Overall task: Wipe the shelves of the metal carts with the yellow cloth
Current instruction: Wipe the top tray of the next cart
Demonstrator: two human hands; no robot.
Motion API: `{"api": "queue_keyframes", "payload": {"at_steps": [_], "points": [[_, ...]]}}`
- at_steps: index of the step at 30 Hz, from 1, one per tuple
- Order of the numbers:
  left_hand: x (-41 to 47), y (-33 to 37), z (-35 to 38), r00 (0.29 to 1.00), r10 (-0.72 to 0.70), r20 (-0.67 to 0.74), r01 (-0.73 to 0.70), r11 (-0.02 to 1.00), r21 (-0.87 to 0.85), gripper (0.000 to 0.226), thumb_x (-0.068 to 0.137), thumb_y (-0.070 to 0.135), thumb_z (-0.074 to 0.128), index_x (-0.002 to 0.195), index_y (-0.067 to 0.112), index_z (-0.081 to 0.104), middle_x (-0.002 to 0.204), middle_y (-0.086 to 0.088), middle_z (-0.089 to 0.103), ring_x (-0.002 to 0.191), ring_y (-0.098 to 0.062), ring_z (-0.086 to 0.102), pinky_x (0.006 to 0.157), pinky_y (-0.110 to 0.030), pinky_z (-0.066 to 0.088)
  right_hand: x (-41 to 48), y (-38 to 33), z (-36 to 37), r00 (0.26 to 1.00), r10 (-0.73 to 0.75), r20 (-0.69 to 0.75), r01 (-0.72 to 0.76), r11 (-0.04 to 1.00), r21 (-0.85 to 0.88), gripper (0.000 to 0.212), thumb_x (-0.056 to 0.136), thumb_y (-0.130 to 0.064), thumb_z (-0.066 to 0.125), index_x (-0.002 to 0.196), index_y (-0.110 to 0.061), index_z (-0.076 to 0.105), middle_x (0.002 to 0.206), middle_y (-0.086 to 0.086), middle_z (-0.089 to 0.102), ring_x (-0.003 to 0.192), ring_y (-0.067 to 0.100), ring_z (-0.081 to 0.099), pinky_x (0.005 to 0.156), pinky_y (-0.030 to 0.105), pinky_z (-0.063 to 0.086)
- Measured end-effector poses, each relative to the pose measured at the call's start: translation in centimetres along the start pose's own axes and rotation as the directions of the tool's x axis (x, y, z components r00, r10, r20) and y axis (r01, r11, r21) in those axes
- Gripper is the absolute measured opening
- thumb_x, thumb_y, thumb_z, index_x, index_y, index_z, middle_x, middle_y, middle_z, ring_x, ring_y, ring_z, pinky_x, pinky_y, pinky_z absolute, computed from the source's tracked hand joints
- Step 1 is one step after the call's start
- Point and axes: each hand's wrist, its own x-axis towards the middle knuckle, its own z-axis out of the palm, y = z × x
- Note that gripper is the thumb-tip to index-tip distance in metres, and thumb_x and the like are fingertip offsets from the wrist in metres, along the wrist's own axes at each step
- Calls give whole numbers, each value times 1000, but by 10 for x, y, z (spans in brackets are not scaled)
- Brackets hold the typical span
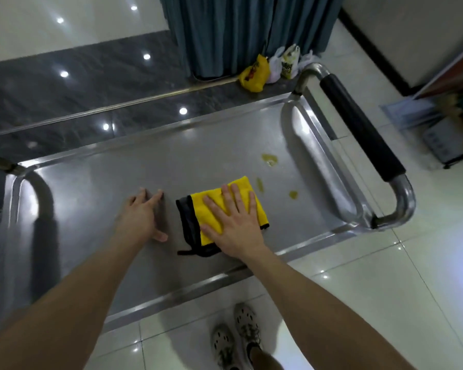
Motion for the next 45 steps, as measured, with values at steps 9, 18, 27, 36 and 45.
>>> {"api": "queue_keyframes", "payload": {"at_steps": [9,18,27,36,45], "points": [[-11,42,-8,996,-45,-71,49,997,62,114,57,37,104,155,32,46,149,-9,46,140,-38,48,107,-57,53,-83,82,-28,994,111,12,-110,990,-94,77,101,-83,34,168,-48,20,180,3,8,167,28,-1,126,69,13],[3,148,-7,999,-27,32,27,999,-22,148,56,37,108,172,25,17,169,-25,27,154,-48,31,122,-54,40,-80,98,-21,999,38,-20,-38,999,8,76,100,-82,37,167,-48,23,180,4,10,167,29,1,127,71,9],[8,141,1,1000,-21,12,21,1000,6,155,50,54,106,173,29,17,172,-21,22,157,-41,28,128,-42,31,-19,222,-51,989,125,75,-118,989,-86,83,96,-91,22,168,-50,14,181,2,5,166,25,-9,128,68,3],[7,150,-5,998,-66,11,67,996,-63,153,52,42,108,173,36,15,179,-16,10,161,-38,21,126,-43,32,194,248,-61,956,204,213,-196,979,-58,95,84,-99,6,167,-52,8,181,5,-4,165,28,-16,124,68,-14],[8,150,-6,992,-124,3,124,990,-61,153,53,41,108,173,42,12,180,-7,6,164,-34,13,123,-61,38,236,173,-35,973,70,220,-62,997,-40,93,88,-94,6,169,-48,5,179,13,-11,164,37,-18,121,74,-12]]}}
